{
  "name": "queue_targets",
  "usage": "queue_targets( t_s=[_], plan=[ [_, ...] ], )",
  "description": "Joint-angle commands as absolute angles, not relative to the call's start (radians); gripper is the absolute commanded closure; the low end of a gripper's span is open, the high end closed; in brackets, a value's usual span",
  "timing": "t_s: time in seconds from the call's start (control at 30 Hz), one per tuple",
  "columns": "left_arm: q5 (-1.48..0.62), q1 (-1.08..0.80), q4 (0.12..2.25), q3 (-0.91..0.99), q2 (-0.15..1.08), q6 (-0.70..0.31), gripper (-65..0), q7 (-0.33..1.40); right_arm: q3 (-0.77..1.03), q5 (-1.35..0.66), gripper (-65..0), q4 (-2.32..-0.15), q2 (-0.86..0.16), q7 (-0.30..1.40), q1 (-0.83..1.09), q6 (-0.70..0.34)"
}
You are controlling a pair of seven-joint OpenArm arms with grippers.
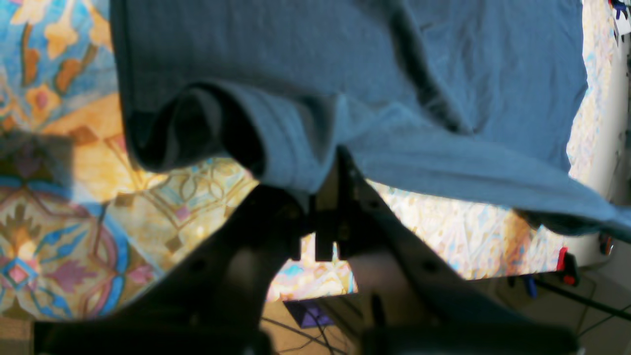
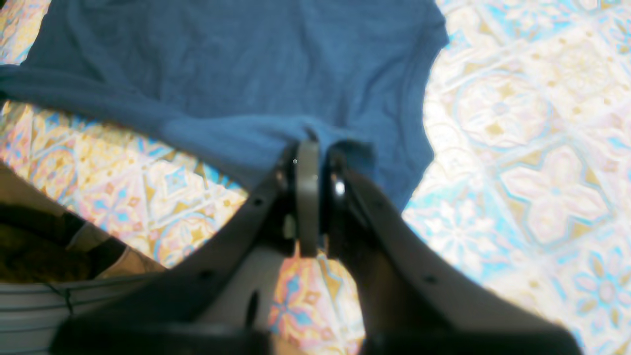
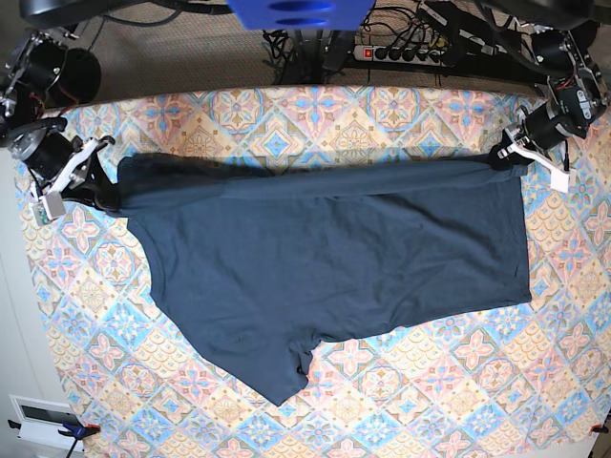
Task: Layout the t-shirt on the table in an organized manner, then fold the t-shirt properly
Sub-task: 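Lift the shoulder edge with both grippers and fold it over the shirt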
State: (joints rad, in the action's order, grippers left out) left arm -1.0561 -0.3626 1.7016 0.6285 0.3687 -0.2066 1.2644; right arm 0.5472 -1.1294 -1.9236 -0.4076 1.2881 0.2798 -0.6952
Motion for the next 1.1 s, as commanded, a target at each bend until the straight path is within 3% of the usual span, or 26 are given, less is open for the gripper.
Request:
queue_targets(
  t_s=[0.0, 0.13, 0.37, 0.6, 0.73, 0.9, 1.07],
  plan=[
    [-1.093, -0.358, 1.716, 0.641, 0.390, -0.208, 0.0, 1.254, 0.529, -1.155, -1.4, -1.937, -0.426, 1.259, 0.243, -0.698],
    [-1.178, -0.366, 1.718, 0.661, 0.427, -0.208, 0.0, 1.300, 0.441, -1.155, -1.4, -1.937, -0.426, 1.253, 0.196, -0.698],
    [-1.265, -0.360, 1.718, 0.869, 0.441, -0.208, 0.0, 1.394, 0.364, -1.153, -1.4, -1.926, -0.424, 1.250, 0.148, -0.698],
    [-1.262, -0.338, 1.713, 0.868, 0.467, -0.206, 0.0, 1.388, 0.346, -1.153, -1.4, -1.885, -0.415, 1.250, 0.117, -0.698],
    [-1.259, -0.275, 1.587, 0.862, 0.467, -0.206, 0.0, 1.391, 0.349, -1.152, -1.4, -1.847, -0.360, 1.248, 0.117, -0.698],
    [-1.259, -0.180, 1.388, 0.725, 0.503, -0.206, 0.0, 1.388, 0.355, -1.055, -1.4, -1.839, -0.334, 1.248, 0.117, -0.698],
    [-1.259, -0.160, 1.371, 0.645, 0.504, -0.206, 0.0, 1.386, 0.401, -1.043, -1.4, -1.840, -0.334, 1.248, 0.116, -0.698]
  ],
)
